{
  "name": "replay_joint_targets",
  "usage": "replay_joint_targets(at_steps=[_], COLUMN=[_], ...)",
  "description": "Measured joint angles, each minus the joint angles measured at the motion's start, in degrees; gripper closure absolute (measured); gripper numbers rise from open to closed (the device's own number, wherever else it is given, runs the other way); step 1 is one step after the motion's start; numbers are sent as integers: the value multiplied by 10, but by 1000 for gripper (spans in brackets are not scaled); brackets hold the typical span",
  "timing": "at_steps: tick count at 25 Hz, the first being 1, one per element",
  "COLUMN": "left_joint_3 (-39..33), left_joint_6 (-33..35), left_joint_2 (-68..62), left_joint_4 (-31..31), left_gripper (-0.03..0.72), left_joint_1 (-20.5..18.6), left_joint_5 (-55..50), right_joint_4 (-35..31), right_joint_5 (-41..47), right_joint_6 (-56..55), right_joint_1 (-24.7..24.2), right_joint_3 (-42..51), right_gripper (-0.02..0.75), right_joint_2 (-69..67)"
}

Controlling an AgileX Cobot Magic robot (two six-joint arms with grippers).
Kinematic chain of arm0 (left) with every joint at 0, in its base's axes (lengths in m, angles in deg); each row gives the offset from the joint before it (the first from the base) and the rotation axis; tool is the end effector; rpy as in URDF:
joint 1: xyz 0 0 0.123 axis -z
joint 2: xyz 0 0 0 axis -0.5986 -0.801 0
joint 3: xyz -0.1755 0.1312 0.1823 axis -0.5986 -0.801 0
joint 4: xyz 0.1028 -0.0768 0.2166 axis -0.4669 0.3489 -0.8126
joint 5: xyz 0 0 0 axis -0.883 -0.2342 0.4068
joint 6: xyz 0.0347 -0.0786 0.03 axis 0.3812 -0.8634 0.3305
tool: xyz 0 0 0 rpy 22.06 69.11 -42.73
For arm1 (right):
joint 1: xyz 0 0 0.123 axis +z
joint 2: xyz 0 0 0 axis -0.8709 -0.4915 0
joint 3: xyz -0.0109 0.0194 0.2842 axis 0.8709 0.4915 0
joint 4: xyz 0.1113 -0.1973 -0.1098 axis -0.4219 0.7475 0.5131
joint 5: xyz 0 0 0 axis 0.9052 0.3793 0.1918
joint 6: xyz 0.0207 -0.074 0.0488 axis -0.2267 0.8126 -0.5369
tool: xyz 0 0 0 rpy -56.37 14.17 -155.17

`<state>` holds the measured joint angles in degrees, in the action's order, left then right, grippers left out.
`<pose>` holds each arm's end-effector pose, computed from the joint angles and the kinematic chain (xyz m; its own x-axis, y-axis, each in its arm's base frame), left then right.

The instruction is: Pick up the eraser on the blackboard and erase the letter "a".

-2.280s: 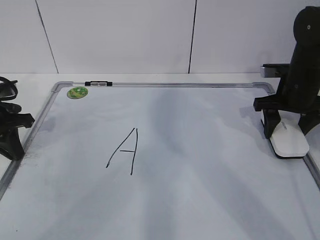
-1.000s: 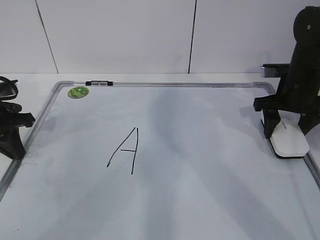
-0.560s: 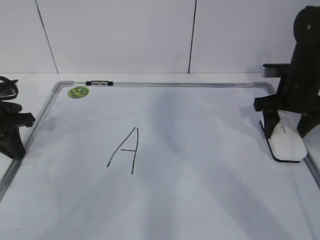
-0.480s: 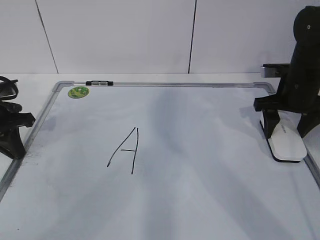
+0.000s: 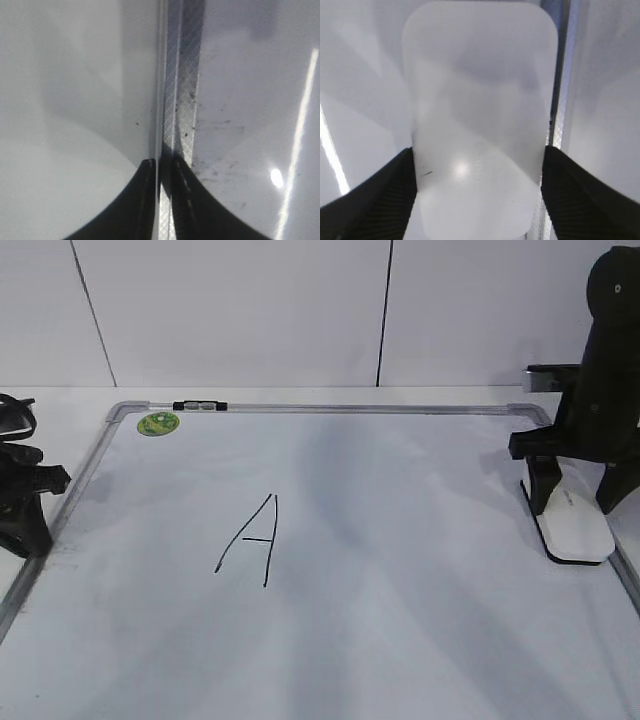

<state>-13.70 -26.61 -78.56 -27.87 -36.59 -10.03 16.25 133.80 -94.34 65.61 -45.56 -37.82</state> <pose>0.3490 -0.0212 0.1484 -0.9985 -0.0525 -0.0156 -0.0477 0.9738 -0.2225 0.3912 0.0296 0.1920 -0.9990 0.0316 0.0319 0.0297 0.9978 -0.0587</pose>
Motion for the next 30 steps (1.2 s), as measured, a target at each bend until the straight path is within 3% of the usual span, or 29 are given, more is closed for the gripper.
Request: replay_joint_targets(at_steps=[4, 8, 15, 30], left_joint_3=[-1, -1, -5, 65], left_joint_6=[0, 0, -2, -10], left_joint_2=[1, 1, 36, 161], left_joint_4=[-7, -4, -3, -18], left_gripper=[436, 346, 329, 327], left_joint_1=[0, 0, 0, 0], left_joint_5=[13, 26, 35, -35], right_joint_4=[6, 7, 2, -22], right_joint_5=[0, 0, 2, 7], right_joint_6=[-4, -5, -5, -6], right_joint_1=[0, 0, 0, 0], right_joint_3=[0, 0, -7, -70], right_gripper=[136, 136, 137, 138], right_joint_2=[0, 0, 0, 36])
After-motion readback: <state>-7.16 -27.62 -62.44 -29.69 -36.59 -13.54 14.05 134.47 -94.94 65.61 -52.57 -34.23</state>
